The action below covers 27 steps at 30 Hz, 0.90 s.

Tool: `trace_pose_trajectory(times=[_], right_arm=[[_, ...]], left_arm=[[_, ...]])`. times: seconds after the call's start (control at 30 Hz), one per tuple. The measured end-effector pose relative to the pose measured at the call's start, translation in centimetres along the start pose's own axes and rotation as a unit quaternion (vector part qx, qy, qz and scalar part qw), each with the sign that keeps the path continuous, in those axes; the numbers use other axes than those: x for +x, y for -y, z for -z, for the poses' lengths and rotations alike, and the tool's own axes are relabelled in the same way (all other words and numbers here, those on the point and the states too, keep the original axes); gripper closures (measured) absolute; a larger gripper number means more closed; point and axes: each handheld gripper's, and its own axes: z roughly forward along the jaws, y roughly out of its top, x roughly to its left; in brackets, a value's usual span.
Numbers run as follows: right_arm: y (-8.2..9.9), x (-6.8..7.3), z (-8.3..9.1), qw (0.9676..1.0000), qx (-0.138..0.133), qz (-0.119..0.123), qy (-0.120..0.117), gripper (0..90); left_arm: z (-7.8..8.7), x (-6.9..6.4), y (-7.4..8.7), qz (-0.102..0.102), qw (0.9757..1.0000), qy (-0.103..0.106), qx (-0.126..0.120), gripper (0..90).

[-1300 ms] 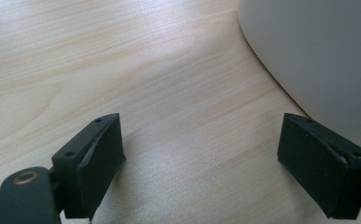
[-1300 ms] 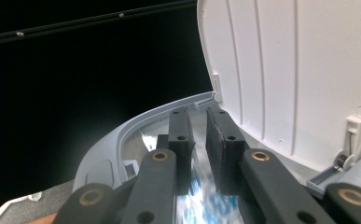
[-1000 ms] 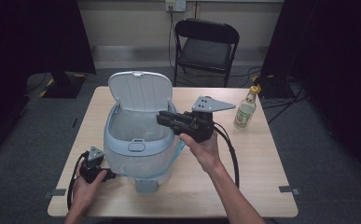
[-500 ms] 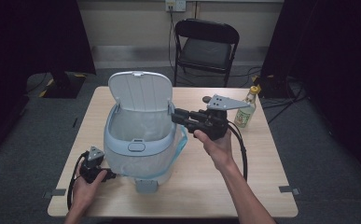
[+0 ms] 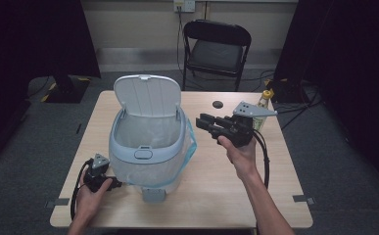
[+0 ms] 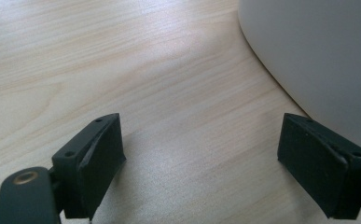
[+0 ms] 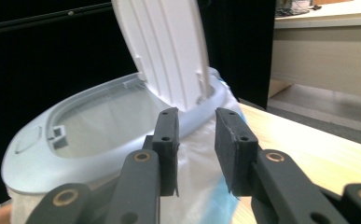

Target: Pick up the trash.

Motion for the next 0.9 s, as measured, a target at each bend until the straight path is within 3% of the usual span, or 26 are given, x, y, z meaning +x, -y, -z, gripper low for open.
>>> trace_pose_trajectory(times=[0.6, 0.9], right_arm=[[3.2, -3.4, 1.9, 0.9973, 0.028, -0.022, 0.064, 65.2], [4.9, -5.6, 3.1, 0.9934, 0.045, -0.032, 0.101, 62.1]], left_arm=[[0.0, 0.0, 0.0, 0.0, 1.0, 0.0, 0.0, 13.7], [0.0, 0.0, 0.0, 0.0, 1.0, 0.0, 0.001, 13.7]])
